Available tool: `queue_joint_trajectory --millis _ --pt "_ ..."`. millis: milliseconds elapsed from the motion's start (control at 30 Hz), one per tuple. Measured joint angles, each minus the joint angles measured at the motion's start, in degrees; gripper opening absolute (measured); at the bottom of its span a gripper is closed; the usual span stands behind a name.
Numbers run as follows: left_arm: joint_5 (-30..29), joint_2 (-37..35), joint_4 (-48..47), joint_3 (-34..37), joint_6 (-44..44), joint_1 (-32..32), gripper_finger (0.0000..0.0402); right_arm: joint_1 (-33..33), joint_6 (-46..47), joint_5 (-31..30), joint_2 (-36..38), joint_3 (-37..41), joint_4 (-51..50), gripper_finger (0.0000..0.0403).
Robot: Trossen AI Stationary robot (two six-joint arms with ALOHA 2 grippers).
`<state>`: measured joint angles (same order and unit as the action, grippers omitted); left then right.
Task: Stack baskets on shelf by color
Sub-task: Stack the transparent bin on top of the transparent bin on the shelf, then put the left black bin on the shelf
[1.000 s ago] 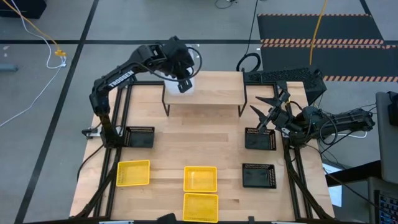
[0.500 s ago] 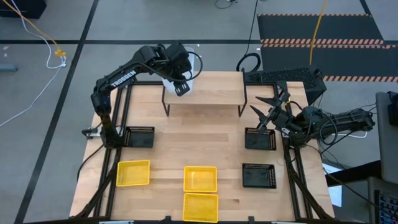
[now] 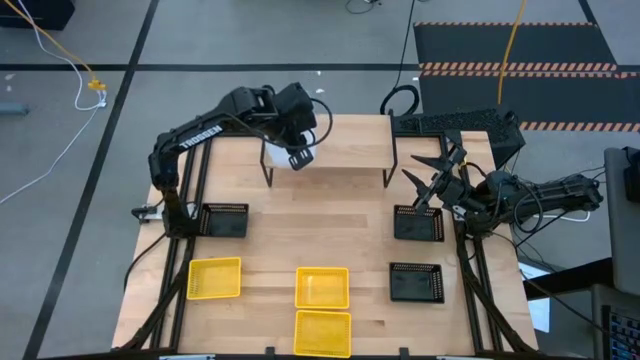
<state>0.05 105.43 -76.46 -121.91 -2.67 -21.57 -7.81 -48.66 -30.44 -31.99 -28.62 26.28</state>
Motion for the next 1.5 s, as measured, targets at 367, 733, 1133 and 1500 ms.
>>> queue_joint_trajectory --millis 367,733,1133,1500 --pt "-3.75 -0.70 -3.94 0.00 2.08 -1.39 0.0041 0.02 0.87 0.00 0.00 0.00 0.01 0.0171" --pt "-3.85 -0.69 -3.10 0.00 2.31 -1.34 0.0047 0.02 1.45 0.00 0.00 0.00 0.01 0.0171" --pt "-6.94 -5.76 1.36 0.04 7.13 0.74 0.0047 0.01 6.82 0.39 -0.07 0.00 -3.34 0.0171" --pt "-7.71 -17.76 20.60 17.87 9.69 7.91 0.0047 0.02 15.61 0.24 -0.52 -0.63 -10.49 0.0171"
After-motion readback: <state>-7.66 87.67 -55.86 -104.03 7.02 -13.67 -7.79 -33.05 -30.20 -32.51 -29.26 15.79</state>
